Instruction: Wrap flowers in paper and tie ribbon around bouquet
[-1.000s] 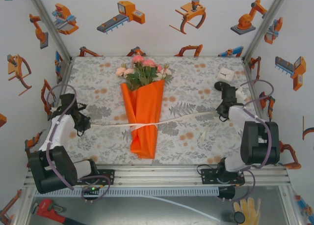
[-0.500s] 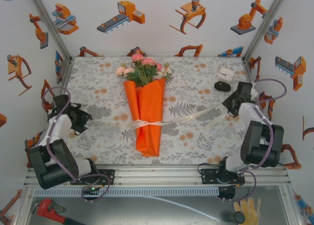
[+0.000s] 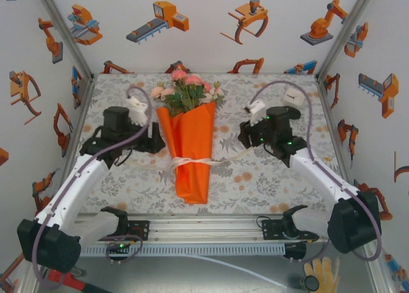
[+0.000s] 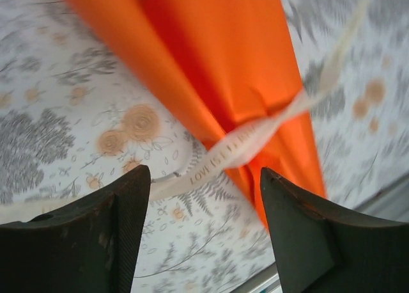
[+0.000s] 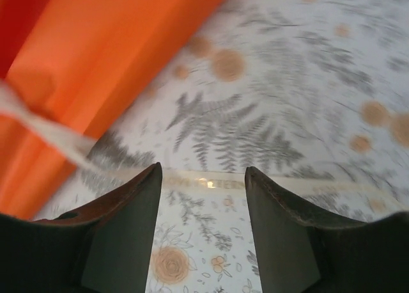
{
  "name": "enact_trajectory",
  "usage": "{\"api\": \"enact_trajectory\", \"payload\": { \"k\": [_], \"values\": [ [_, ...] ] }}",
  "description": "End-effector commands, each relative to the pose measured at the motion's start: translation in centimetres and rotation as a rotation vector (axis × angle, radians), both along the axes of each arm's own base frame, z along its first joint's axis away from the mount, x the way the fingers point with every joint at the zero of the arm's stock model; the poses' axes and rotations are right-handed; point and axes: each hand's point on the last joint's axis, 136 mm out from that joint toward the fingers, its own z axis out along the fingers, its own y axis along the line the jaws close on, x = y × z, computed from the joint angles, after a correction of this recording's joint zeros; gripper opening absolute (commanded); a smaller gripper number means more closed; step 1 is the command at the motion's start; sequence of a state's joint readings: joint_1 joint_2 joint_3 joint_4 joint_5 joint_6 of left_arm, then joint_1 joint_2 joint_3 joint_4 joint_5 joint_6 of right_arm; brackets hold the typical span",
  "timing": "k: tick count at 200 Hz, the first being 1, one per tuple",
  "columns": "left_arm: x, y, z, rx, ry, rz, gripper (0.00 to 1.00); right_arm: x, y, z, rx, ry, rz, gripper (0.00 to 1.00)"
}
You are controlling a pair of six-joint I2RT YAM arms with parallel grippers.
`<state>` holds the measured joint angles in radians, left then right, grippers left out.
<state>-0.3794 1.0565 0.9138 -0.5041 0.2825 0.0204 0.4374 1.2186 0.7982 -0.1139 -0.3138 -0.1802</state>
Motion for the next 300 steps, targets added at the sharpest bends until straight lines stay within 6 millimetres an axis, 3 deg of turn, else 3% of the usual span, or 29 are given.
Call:
{"api": "enact_trajectory", "payload": {
  "k": [1,25,68,86,98,116,132,173,205,217,262,300],
  "values": [
    [-3.3,0.0,-5.0,0.246,0.014,-0.334,0.64,-6.3,4.5,-5.0,-0.222,-0.057,0.495,0.53],
    [-3.0,-0.2,-7.4,0.263,0.057,-0.346,0.67,-6.9,6.3,-7.2,-0.225,-0.041,0.576,0.53],
    [-2.0,-2.5,-8.5,0.181,0.151,-0.378,0.73,-6.6,9.4,-8.9,-0.154,-0.027,0.684,0.51],
    [-1.9,-3.2,-9.7,0.203,0.178,-0.370,0.73,-6.4,9.9,-9.9,-0.166,-0.001,0.704,0.43],
    [-2.0,-3.3,-10.6,0.245,0.180,-0.372,0.73,-6.3,9.9,-10.3,-0.182,0.000,0.708,0.29],
    [-1.8,-3.1,-12.0,0.319,0.200,-0.352,0.70,-5.9,10.1,-9.8,-0.177,-0.028,0.708,0.08],
    [-1.0,-2.8,-13.2,0.361,0.194,-0.317,0.66,-5.6,10.3,-9.2,-0.167,-0.054,0.707,0.01],
    [1.2,-3.2,-14.7,0.410,0.123,-0.271,0.59,-5.7,10.4,-8.6,-0.154,-0.075,0.708,0.00],
    [1.0,-4.6,-15.3,0.455,0.088,-0.327,0.56,-5.8,10.5,-8.3,-0.123,-0.061,0.714,0.00],
    [0.8,-4.7,-15.6,0.457,0.116,-0.336,0.50,-5.7,10.6,-8.3,-0.118,-0.056,0.711,0.00],
    [1.0,-3.8,-16.9,0.505,0.164,-0.289,0.00,-5.1,10.4,-8.5,-0.139,-0.051,0.679,0.00],
    [2.3,-2.9,-14.2,0.490,0.118,-0.154,0.00,-3.7,9.1,-9.4,-0.196,-0.049,0.565,0.00]
  ]
}}
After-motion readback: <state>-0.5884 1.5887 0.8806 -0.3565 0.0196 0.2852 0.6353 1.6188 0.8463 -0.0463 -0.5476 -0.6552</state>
